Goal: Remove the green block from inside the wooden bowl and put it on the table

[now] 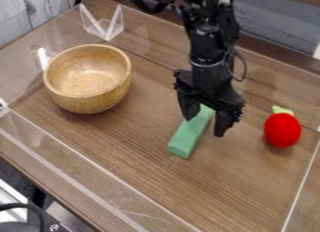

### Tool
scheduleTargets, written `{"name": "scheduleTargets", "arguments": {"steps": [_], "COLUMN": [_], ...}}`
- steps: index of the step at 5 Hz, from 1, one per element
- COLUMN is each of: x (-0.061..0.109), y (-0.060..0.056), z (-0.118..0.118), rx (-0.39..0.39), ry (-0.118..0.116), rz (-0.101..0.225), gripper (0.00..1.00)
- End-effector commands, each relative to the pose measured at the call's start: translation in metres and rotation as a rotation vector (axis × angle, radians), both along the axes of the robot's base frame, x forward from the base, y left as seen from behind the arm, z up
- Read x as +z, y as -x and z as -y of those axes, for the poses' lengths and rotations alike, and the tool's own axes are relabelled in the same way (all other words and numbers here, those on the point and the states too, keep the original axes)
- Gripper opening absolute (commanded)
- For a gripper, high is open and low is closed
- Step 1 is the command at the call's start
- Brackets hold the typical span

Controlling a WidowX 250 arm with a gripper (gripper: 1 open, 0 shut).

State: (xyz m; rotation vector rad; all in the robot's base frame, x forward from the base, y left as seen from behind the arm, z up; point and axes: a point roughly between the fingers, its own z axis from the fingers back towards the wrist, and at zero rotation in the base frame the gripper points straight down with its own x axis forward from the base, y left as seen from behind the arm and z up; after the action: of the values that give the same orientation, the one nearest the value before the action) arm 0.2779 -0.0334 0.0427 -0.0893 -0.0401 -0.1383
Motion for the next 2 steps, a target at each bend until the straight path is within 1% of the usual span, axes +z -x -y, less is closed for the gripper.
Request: {"name": "scheduleTargets", "arguments": {"steps": [1, 2], "x": [0.0048, 0.0022], "y": [-0.0041, -0.0043], "z": [-0.0049, -0.0079], "rx": [-0.004, 0.0], "ry": [-0.002, 0.002], "rz": [0.03, 0.029], "gripper": [1.0, 1.0]}}
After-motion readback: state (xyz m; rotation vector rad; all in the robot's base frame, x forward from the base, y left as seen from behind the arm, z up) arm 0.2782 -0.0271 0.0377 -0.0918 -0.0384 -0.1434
